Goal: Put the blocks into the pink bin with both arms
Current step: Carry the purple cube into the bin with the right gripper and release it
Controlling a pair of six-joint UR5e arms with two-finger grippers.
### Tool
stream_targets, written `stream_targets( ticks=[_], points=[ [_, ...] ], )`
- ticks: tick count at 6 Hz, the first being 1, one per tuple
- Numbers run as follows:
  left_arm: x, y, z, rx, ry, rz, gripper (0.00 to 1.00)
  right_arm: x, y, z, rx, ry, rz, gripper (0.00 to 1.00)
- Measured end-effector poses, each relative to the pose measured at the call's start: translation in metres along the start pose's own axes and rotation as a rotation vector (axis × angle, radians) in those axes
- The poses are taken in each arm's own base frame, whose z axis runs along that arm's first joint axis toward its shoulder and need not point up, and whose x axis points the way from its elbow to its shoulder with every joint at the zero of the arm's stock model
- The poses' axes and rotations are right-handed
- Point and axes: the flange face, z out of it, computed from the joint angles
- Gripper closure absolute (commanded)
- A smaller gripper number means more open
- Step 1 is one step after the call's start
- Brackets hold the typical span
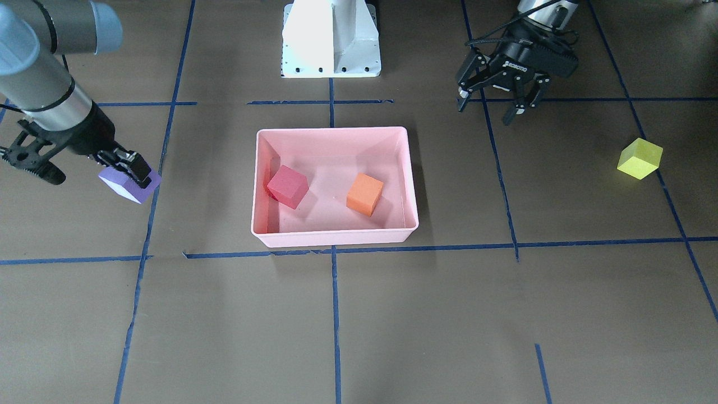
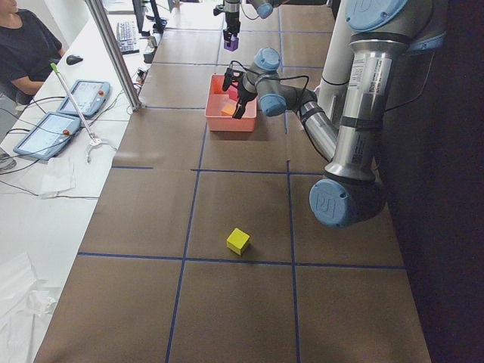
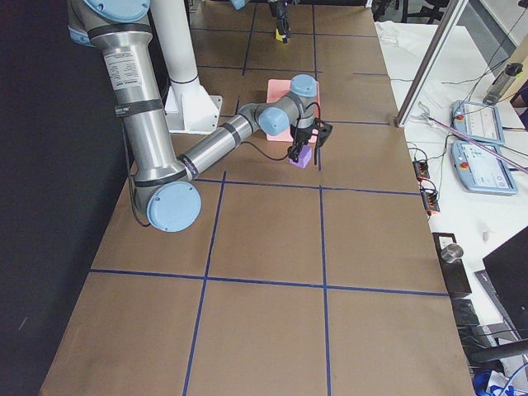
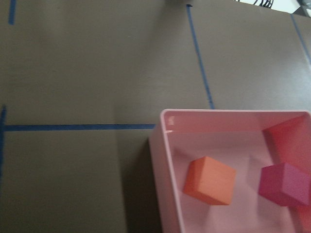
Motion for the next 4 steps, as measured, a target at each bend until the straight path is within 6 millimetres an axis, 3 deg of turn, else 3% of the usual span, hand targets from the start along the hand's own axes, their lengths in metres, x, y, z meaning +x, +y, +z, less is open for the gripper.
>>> stream_targets(
  ticks=[1,2,4],
  points=[
    [-0.049,0.005,-0.007,-0.04,-0.06,0.091,0.0,-0.042,0.056,-0.02,-0.043,-0.033,0.016,0.96],
    [-0.102,0.003,-0.015,-0.097,-0.098,0.177,0.0,-0.086,0.108,-0.016,-0.075,-0.052,0.039,0.95],
    [-0.222,-0.009,-0.02,-0.222,-0.099,0.287,0.0,-0.157,0.185,0.021,-0.083,-0.052,0.08,0.84]
  ],
)
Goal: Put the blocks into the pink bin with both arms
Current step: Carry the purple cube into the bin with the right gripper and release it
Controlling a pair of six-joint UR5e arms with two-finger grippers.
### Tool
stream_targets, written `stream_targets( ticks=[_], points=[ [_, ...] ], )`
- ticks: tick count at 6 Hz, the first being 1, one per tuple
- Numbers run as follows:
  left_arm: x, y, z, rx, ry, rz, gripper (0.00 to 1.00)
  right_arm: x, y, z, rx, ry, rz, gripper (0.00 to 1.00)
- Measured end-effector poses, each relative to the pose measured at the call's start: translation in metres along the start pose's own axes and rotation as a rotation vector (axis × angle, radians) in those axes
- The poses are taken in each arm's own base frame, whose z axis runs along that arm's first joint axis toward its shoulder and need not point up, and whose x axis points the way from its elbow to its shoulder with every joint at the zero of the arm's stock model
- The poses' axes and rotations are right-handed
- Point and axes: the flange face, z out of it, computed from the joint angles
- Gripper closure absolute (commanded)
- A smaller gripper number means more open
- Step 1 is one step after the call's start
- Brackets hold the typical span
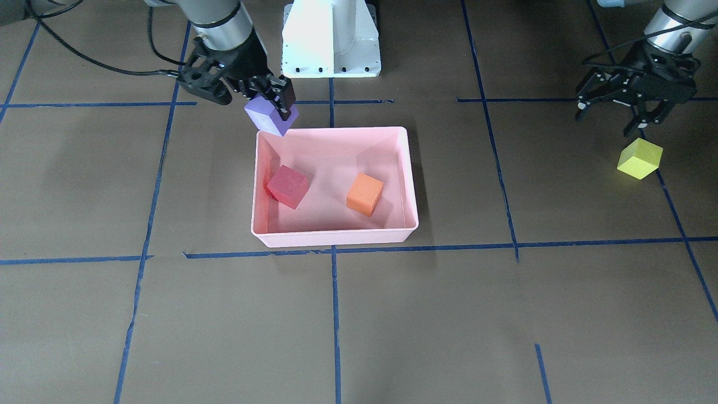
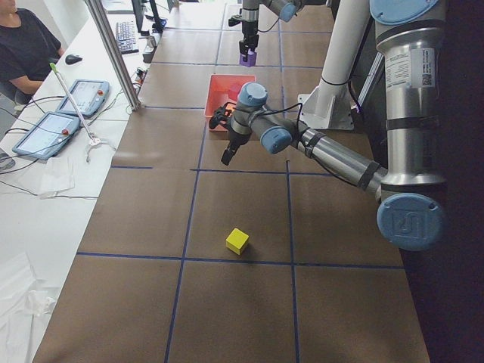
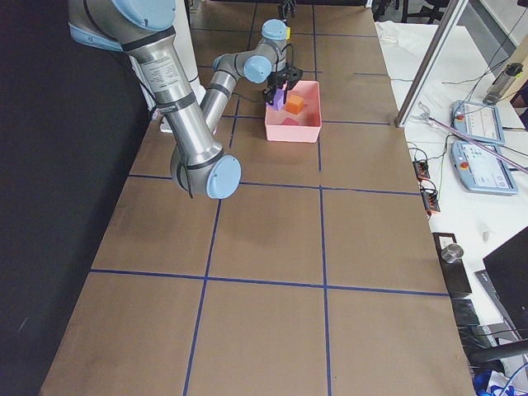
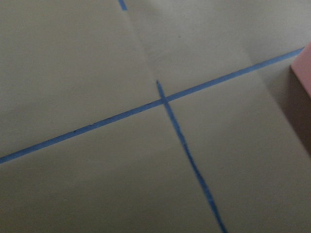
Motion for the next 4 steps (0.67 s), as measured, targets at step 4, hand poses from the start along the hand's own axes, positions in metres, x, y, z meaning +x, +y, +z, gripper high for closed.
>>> stream_targets(
  ticks=[4],
  points=[
    [-0.112,0.033,0.03,-0.082,-0.017,-0.017,0.0,-0.037,0.036,0.071,0.034,0.002,0.033,0.67]
  ],
)
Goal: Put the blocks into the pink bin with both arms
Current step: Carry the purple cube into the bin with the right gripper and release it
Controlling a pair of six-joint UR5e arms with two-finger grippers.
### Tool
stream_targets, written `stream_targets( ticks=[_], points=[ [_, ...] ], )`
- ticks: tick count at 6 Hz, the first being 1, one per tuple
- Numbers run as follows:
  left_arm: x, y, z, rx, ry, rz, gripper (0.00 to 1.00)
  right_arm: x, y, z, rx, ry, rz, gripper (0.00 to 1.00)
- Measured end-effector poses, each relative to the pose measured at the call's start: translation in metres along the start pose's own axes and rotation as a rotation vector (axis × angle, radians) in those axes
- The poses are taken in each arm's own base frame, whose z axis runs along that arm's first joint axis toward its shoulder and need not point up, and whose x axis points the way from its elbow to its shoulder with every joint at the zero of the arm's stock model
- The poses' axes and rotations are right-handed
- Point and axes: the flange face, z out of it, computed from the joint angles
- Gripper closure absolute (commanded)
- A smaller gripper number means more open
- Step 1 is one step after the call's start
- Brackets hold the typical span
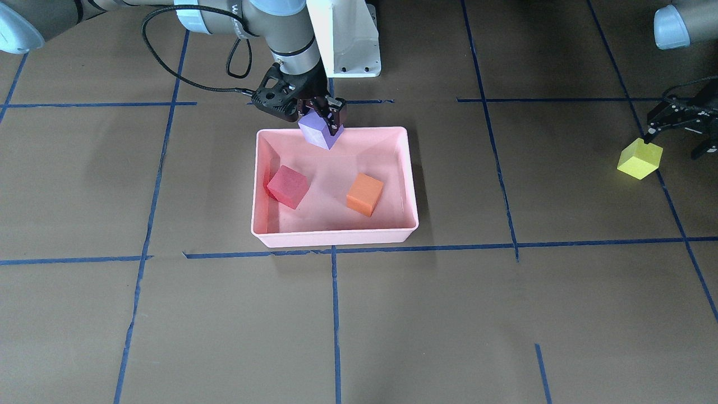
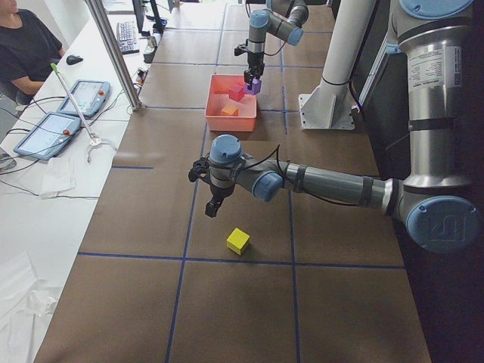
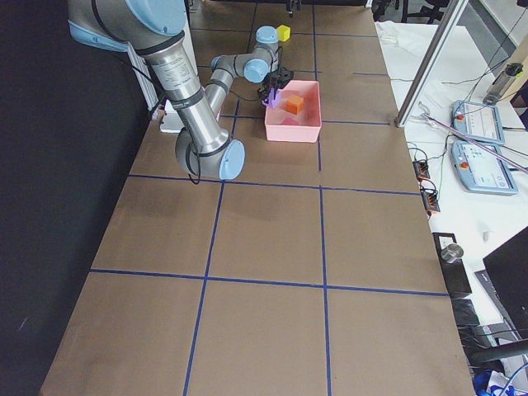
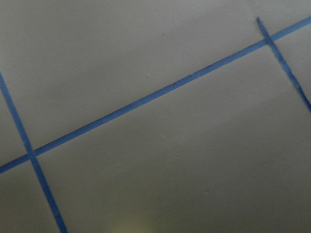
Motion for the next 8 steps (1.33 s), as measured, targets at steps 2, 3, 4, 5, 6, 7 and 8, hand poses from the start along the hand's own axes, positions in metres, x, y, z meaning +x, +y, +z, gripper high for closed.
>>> stream_targets(
  ticks=[2,3,4,5,6,7,8],
  points=[
    [-0.011,0.009,0.009,-0.022,-0.002,-0.02,0.0,-0.003,-0.006,0.005,0.028,-0.001,0.0,0.0],
    [-0.014,0.013,0.012,-0.03,-0.003,-0.023,0.0,-0.004,-0.009,0.007,0.038,0.001,0.002,0.0],
    [-0.021,0.023,0.019,-0.049,-0.005,-0.01,0.0,-0.004,-0.011,0.009,0.045,0.002,0.002,0.0],
    [-0.03,0.034,0.027,-0.073,-0.005,0.005,0.0,-0.006,-0.015,0.003,0.05,-0.007,0.002,0.0],
    [-0.037,0.042,0.034,-0.092,-0.006,0.008,0.0,-0.007,-0.023,-0.013,0.056,-0.031,0.006,0.0],
    [-0.044,0.05,0.043,-0.101,-0.006,0.045,0.0,-0.001,-0.035,-0.034,0.057,-0.058,0.012,0.0],
    [-0.052,0.057,0.053,-0.1,-0.004,0.102,0.0,0.008,-0.043,-0.048,0.055,-0.073,0.018,0.0]
  ],
)
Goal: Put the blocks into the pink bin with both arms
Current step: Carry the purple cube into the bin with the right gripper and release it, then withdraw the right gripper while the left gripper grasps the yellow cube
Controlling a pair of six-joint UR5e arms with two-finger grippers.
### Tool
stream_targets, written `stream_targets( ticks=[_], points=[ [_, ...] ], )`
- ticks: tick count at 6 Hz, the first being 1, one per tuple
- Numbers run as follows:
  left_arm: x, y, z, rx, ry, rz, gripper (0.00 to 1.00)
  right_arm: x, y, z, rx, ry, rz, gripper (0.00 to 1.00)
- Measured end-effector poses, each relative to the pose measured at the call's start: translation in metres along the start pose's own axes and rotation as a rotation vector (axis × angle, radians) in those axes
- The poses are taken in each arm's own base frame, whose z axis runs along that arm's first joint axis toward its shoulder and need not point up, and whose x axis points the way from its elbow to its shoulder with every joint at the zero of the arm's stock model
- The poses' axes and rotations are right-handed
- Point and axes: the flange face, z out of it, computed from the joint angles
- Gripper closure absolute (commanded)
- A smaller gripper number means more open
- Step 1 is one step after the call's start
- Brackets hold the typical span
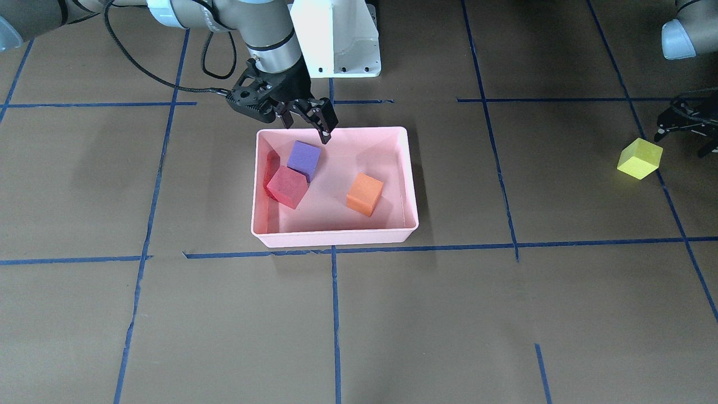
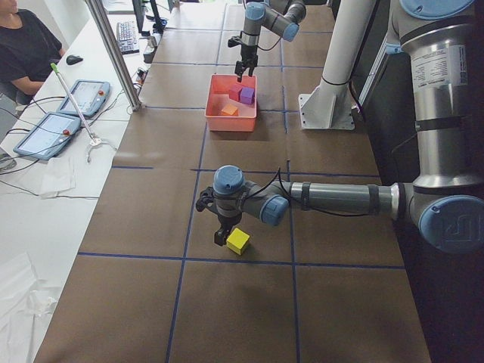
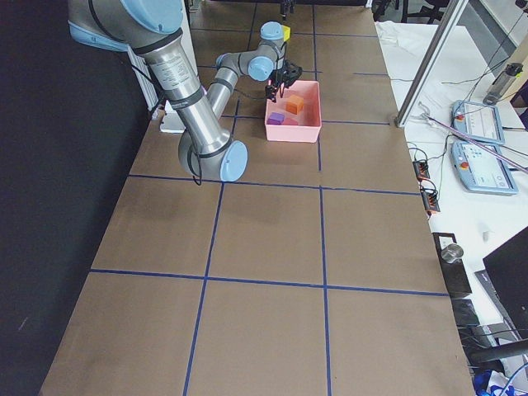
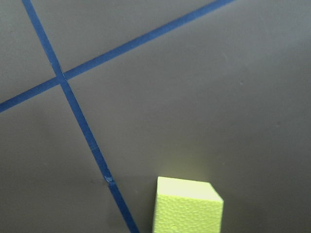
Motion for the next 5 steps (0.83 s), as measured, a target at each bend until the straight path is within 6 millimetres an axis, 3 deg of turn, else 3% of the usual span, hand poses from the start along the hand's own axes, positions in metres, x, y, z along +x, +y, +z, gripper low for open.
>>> stream_targets(
  ticks=[3,5],
  points=[
    [0.018,0.002,0.041,-0.021,0.033,0.12,0.0,0.006,-0.013,-0.014,0.001,-0.014,0.01,0.0],
    [0.019,0.008,0.065,-0.066,0.046,0.126,0.01,0.016,-0.017,-0.023,-0.002,-0.022,0.012,0.0]
  ],
)
